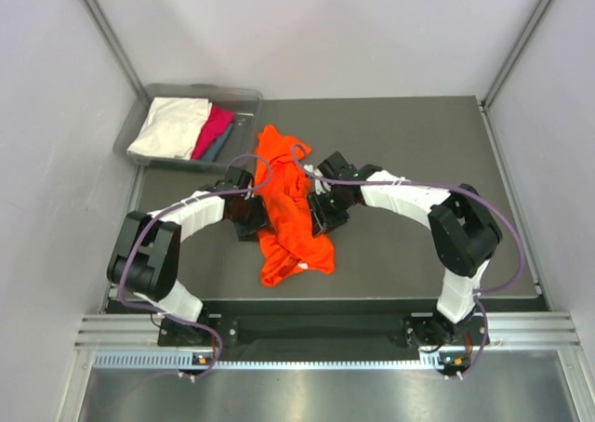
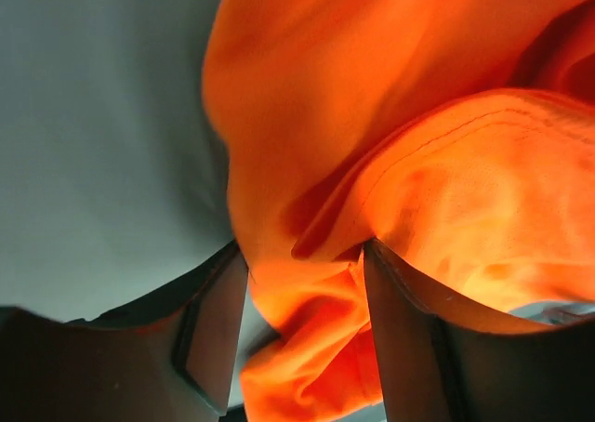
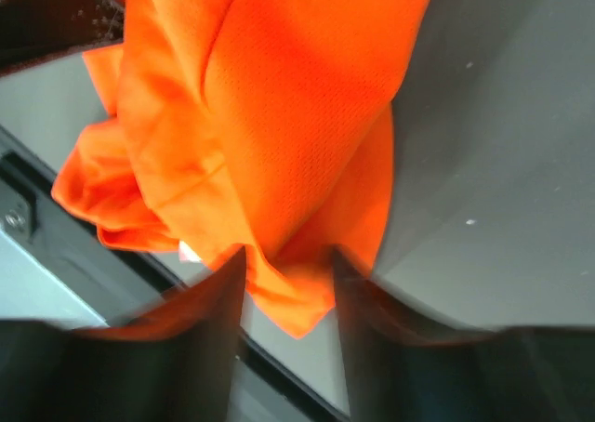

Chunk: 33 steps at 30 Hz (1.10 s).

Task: Fold and stack the t-shirts
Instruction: Flatten the tshirt out

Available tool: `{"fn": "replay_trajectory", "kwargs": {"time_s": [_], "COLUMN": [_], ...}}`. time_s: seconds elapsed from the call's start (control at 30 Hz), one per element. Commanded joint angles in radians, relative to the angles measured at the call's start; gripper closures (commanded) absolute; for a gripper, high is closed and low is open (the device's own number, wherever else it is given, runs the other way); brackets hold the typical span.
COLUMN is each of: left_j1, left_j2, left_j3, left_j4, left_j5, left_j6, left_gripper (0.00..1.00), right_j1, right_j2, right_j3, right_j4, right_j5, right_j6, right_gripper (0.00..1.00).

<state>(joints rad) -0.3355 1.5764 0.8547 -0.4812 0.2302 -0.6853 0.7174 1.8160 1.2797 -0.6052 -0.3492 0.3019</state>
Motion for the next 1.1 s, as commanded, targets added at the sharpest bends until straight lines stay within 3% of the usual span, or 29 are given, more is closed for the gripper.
{"fn": "replay_trajectory", "kwargs": {"time_s": [0.0, 0.03, 0.07, 0.1, 0.17, 0.2, 0.47, 0.6, 0.73, 0.8, 0.87, 0.9, 0.97, 1.03, 1.07], "left_j1": [0.001, 0.001, 0.001, 0.000, -0.005, -0.022, -0.206, -0.334, -0.393, -0.405, -0.413, -0.413, -0.413, -0.415, -0.415], "left_j2": [0.045, 0.054, 0.065, 0.066, 0.053, 0.025, -0.212, -0.427, -0.568, -0.619, -0.638, -0.636, -0.624, -0.613, -0.599], "left_j3": [0.049, 0.058, 0.069, 0.089, 0.104, 0.127, 0.271, 0.334, 0.337, 0.290, 0.235, 0.225, 0.224, 0.247, 0.277], "left_j4": [0.096, 0.093, 0.092, 0.090, 0.092, 0.086, -0.079, -0.128, -0.178, -0.201, -0.240, -0.255, -0.308, -0.347, -0.377], "left_j5": [0.047, 0.057, 0.061, 0.072, 0.096, 0.097, 0.009, -0.125, -0.215, -0.218, -0.198, -0.189, -0.184, -0.221, -0.292], "left_j6": [0.023, 0.036, 0.039, 0.043, 0.043, 0.047, 0.105, 0.063, 0.012, -0.008, -0.042, -0.051, -0.060, -0.036, -0.022], "left_gripper": [0.43, 0.45, 0.68, 0.78, 0.99, 1.00, 1.00, 1.00, 0.99, 0.94, 0.72, 0.66, 0.56, 0.47, 0.44], "right_j1": [-0.022, -0.030, -0.051, -0.064, -0.101, -0.110, -0.134, -0.136, -0.203, -0.260, -0.369, -0.401, -0.484, -0.538, -0.552], "right_j2": [0.008, 0.002, -0.004, -0.029, -0.070, -0.123, -0.392, -0.495, -0.532, -0.534, -0.518, -0.497, -0.456, -0.428, -0.410], "right_j3": [0.024, 0.017, -0.003, -0.016, -0.057, -0.071, -0.068, -0.010, 0.004, -0.023, -0.063, -0.075, -0.094, -0.086, -0.080], "right_j4": [0.041, 0.054, 0.062, 0.059, 0.055, 0.048, -0.148, -0.212, -0.242, -0.242, -0.242, -0.242, -0.235, -0.245, -0.252], "right_j5": [0.006, 0.004, 0.007, 0.013, 0.038, 0.045, 0.073, 0.070, 0.072, 0.066, 0.037, 0.032, 0.036, 0.053, 0.111], "right_j6": [0.019, 0.029, 0.051, 0.060, 0.065, 0.063, 0.016, 0.036, 0.037, 0.032, 0.023, 0.020, 0.002, -0.020, -0.035], "right_gripper": [0.69, 0.77, 0.95, 1.00, 1.00, 1.00, 1.00, 1.00, 1.00, 1.00, 1.00, 1.00, 0.84, 0.76, 0.56]}}
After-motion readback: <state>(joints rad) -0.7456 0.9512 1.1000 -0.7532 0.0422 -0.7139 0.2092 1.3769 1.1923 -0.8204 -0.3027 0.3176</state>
